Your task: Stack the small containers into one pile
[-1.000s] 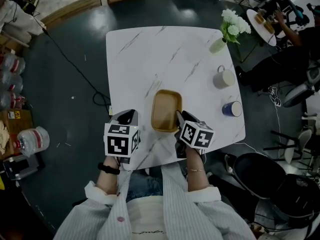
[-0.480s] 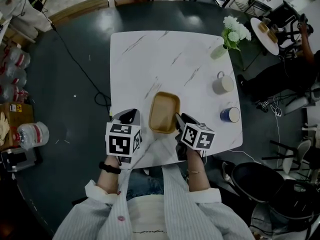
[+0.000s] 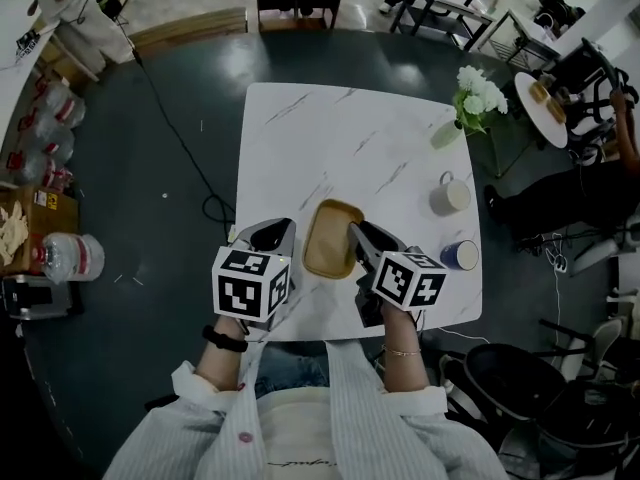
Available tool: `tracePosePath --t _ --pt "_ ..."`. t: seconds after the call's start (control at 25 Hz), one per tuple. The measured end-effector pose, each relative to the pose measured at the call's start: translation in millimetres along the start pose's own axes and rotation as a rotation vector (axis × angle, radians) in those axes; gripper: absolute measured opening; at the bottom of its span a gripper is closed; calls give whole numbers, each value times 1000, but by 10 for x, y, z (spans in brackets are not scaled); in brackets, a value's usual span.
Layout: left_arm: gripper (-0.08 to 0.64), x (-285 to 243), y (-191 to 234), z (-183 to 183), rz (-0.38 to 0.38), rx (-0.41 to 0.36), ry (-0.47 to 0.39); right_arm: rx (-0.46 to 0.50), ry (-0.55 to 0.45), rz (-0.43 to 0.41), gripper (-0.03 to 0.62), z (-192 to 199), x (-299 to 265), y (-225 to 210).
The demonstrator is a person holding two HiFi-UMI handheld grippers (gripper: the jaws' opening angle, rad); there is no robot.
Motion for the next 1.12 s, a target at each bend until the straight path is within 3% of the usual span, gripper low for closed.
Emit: tracePosePath --t 0.28,0.52,0.64,0.92,1.12 --pt "18 230 -323 -447 53 -33 -153 125 -187 -124 40 -504 375 391" --pt "18 522 -670 -740 89 -154 -247 231 -341 -210 20 -774 797 767" --pt "18 594 -840 -822 107 -195 -282 306 -406 -208 17 -842 965 871" --pt "18 753 -1137 -918 127 -291 -355 375 -470 -231 11 -866 1278 990" --pt "18 802 -1209 -899 132 -309 -380 394 -481 -235 11 -845 1321 1006"
Point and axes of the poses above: the fingertips, and each gripper's own axes: x backward along the fingers, y to its left, z out of its underside, the point moved 4 cm from there along x, backward along the fingers, and after that the axes turned 14 degrees about z, right-handed, at the moved point
